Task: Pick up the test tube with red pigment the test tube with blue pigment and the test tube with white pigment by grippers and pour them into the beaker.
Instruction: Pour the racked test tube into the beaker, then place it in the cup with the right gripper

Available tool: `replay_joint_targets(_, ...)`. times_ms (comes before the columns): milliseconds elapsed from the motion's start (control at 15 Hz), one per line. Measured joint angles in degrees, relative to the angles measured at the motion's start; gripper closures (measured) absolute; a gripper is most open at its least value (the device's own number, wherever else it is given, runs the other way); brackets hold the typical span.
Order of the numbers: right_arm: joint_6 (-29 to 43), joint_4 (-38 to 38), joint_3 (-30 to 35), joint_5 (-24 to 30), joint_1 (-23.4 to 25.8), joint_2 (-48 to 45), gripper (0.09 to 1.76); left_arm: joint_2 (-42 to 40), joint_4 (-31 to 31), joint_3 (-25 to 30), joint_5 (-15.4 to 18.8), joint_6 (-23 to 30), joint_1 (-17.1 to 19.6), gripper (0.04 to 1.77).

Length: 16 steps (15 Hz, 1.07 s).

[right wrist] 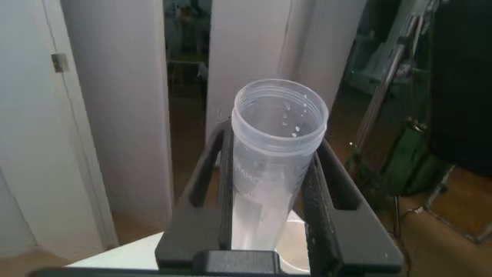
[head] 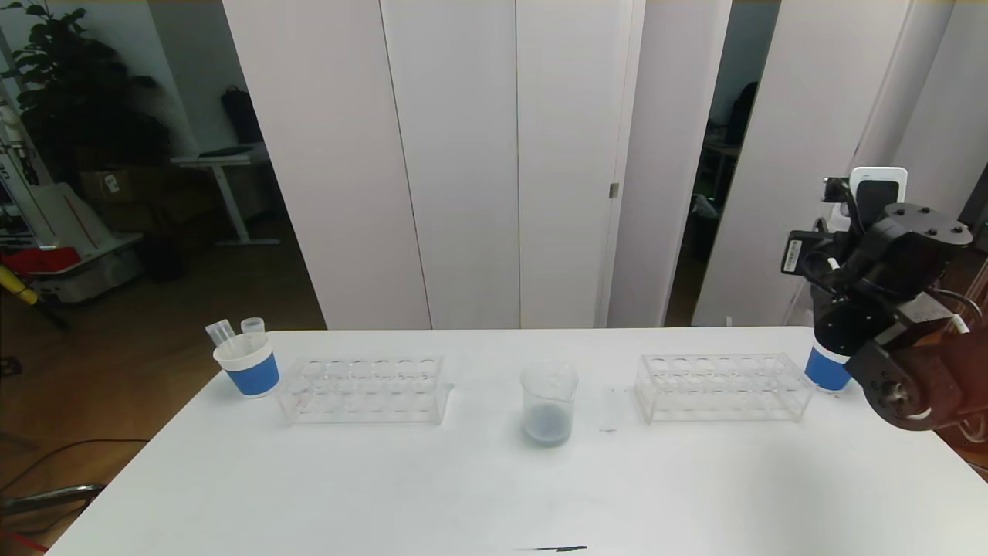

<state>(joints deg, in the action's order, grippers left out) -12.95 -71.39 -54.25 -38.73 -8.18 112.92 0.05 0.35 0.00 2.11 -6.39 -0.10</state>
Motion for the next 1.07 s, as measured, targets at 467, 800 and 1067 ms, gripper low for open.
replay_joint_targets(467, 4.22, -0.38, -1.87, 2.38, 13.6, 2.07, 1.26, 0.0, -0.02, 0.0, 0.0, 0.0, 0.0, 0.06)
replay_joint_targets(800, 6.14, -0.07, -5.01, 3.89, 17.35, 7.45, 1.26, 0.0, -0.02, 0.0, -0.02, 0.0, 0.0, 0.06)
replay_joint_targets(1067, 7.46, 0.13, -7.7, 3.89, 17.52, 12.32, 1.26, 0.0, -0.02, 0.0, 0.0, 0.02, 0.0, 0.06)
